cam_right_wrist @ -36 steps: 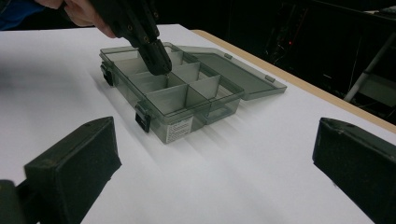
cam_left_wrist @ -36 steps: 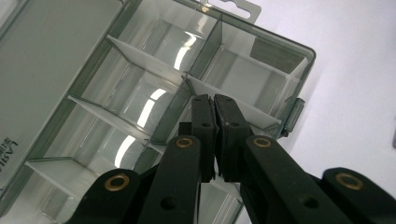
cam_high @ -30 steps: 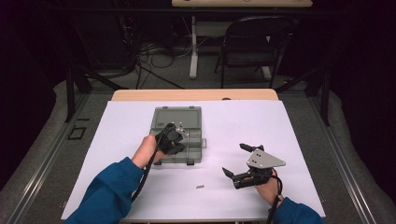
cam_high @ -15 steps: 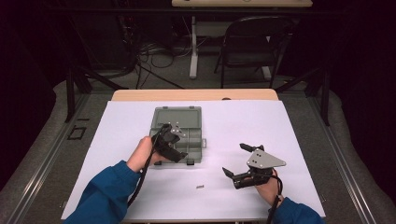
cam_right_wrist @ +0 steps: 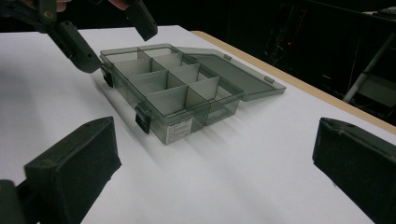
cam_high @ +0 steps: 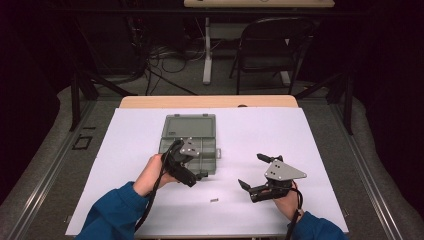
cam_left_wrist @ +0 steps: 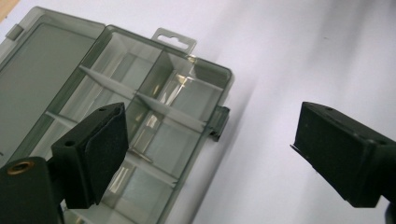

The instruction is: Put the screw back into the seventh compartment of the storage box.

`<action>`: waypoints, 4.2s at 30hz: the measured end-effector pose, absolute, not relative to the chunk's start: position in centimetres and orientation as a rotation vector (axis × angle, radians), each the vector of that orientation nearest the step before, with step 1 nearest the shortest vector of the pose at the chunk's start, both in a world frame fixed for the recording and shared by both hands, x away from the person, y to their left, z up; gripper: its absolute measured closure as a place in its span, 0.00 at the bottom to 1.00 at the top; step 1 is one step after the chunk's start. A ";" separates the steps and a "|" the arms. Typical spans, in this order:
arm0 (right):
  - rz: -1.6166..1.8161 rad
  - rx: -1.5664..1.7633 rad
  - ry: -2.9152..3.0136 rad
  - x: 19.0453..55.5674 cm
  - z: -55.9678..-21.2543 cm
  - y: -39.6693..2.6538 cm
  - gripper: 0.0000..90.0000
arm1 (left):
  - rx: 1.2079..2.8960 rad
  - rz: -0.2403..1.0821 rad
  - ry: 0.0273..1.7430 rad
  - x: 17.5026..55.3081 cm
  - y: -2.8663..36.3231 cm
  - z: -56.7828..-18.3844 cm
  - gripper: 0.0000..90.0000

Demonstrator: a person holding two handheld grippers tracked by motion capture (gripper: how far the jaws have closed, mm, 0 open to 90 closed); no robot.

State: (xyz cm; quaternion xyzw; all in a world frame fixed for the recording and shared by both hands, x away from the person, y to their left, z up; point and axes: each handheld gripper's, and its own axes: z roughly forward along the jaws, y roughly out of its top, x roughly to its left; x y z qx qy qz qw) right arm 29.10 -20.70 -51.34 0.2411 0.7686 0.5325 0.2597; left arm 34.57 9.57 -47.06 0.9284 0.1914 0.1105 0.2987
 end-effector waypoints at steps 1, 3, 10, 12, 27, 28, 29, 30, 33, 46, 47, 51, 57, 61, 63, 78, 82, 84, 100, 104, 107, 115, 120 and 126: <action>1.442 0.653 2.082 29.1 -51.3 -20.7 0.00 | 2.466 0.296 0.503 34.4 9.5 -47.1 0.10; 1.426 0.657 2.101 29.0 -51.2 -20.8 0.00 | 2.471 0.299 0.492 34.1 9.3 -47.4 0.09; 1.441 0.654 2.083 29.1 -51.3 -20.7 0.00 | 2.471 0.287 0.477 33.7 8.8 -47.9 0.07; 1.438 0.658 2.081 29.1 -51.3 -20.8 0.00 | 2.475 0.288 0.472 33.5 8.7 -48.0 0.06; 1.444 0.661 2.079 29.1 -51.3 -20.8 0.00 | 2.496 0.253 0.451 32.7 7.5 -49.4 0.00; 1.440 0.665 2.080 29.1 -51.3 -20.9 0.00 | 2.498 0.250 0.448 32.7 7.4 -49.5 0.00; 1.439 0.665 2.080 29.1 -51.3 -20.9 0.00 | 2.495 0.251 0.451 32.6 7.3 -49.6 0.00; 1.443 0.664 2.081 29.1 -51.3 -20.9 0.00 | 2.503 0.250 0.443 32.6 7.2 -49.7 0.00; 1.445 0.663 2.082 29.1 -51.4 -20.9 0.00 | 2.508 0.245 0.438 32.4 6.9 -50.0 0.00; 1.435 0.657 2.093 29.1 -51.4 -20.8 0.00 | 2.561 0.206 0.410 32.0 5.8 -51.2 0.05; 1.436 0.658 2.092 29.1 -51.4 -20.8 0.00 | 2.562 0.201 0.405 31.9 5.8 -51.2 0.06; 1.429 0.660 2.094 29.1 -51.4 -20.8 0.00 | 2.564 0.203 0.399 31.8 5.6 -51.5 0.16; 1.432 0.658 2.093 29.1 -51.4 -20.8 0.00 | 2.578 0.173 0.382 31.8 5.4 -52.0 0.25; 1.432 0.654 2.094 29.1 -51.4 -20.8 0.00 | 2.587 0.149 0.367 31.7 5.1 -52.4 0.37; 1.426 0.656 2.098 29.1 -51.3 -20.8 0.00 | 2.591 0.140 0.357 31.7 5.0 -52.6 0.43; 1.424 0.656 2.093 29.1 -51.4 -20.8 0.00 | 2.610 0.059 0.307 31.8 4.6 -53.4 0.76; 1.421 0.656 2.092 29.1 -51.4 -20.8 0.00 | 2.610 0.054 0.296 31.7 4.5 -53.4 0.79; 1.422 0.657 2.094 29.1 -51.4 -20.8 0.00 | 2.606 0.049 0.296 31.7 4.5 -53.4 0.79; 1.418 0.658 2.093 29.1 -51.4 -20.8 0.00 | 2.621 0.039 0.275 31.5 4.3 -53.8 0.92; 1.420 0.656 2.094 29.1 -51.4 -20.8 0.00 | 2.622 0.039 0.270 31.5 4.5 -53.8 0.97; 1.419 0.656 2.094 29.1 -51.3 -20.8 0.00 | 2.617 0.046 0.268 31.4 4.5 -53.8 0.97; 1.423 0.657 2.094 29.0 -51.3 -20.8 0.00 | 2.605 0.059 0.282 31.6 4.9 -53.5 0.97; 1.422 0.657 2.094 29.0 -51.3 -20.8 0.00 | 2.600 0.065 0.289 31.7 5.2 -53.3 0.97; 1.423 0.659 2.089 29.0 -51.3 -20.8 0.00 | 2.589 0.077 0.299 31.8 5.5 -52.9 0.97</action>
